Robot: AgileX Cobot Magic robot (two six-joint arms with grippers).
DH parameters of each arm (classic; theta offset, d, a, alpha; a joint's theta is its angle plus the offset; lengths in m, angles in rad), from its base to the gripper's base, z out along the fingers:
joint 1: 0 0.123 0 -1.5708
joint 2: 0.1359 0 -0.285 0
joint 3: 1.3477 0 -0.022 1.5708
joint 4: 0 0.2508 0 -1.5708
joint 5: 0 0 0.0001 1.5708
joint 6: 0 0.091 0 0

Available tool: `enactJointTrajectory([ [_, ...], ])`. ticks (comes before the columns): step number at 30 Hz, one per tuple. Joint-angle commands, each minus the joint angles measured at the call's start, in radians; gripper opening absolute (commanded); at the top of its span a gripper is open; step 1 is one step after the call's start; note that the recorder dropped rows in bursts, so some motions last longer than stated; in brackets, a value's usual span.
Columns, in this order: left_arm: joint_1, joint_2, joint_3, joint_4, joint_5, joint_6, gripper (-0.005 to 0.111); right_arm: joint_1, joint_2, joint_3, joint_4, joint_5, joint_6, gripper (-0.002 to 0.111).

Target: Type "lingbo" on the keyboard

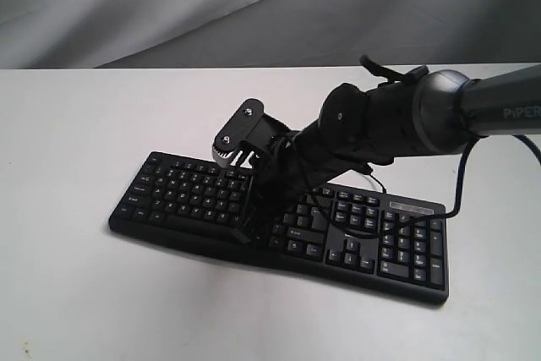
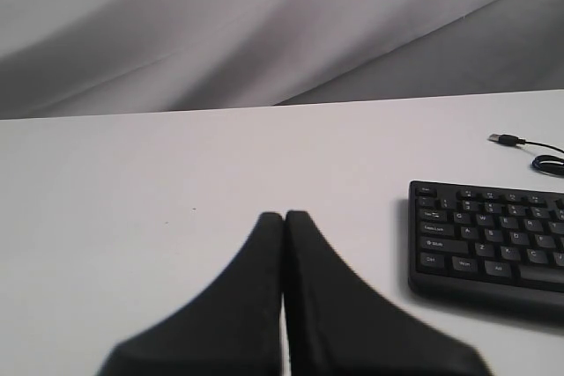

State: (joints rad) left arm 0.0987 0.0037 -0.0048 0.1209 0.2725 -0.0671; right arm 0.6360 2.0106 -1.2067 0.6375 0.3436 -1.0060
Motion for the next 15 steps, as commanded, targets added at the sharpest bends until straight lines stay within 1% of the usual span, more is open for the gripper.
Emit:
enactJointTrajectory([
  [1, 0.001, -0.004, 0.005, -0.004, -0.009, -0.002, 0.001, 0.000, 0.000, 0.005, -0.027, 0.020, 0.011, 0.000],
  [6, 0.001, -0.004, 0.005, -0.004, -0.009, -0.002, 0.001, 0.000, 0.000, 0.005, -0.101, 0.028, 0.068, 0.000],
  [15, 0.001, -0.004, 0.005, -0.004, -0.009, -0.002, 0.001, 0.000, 0.000, 0.005, -0.137, 0.025, 0.096, 0.000],
])
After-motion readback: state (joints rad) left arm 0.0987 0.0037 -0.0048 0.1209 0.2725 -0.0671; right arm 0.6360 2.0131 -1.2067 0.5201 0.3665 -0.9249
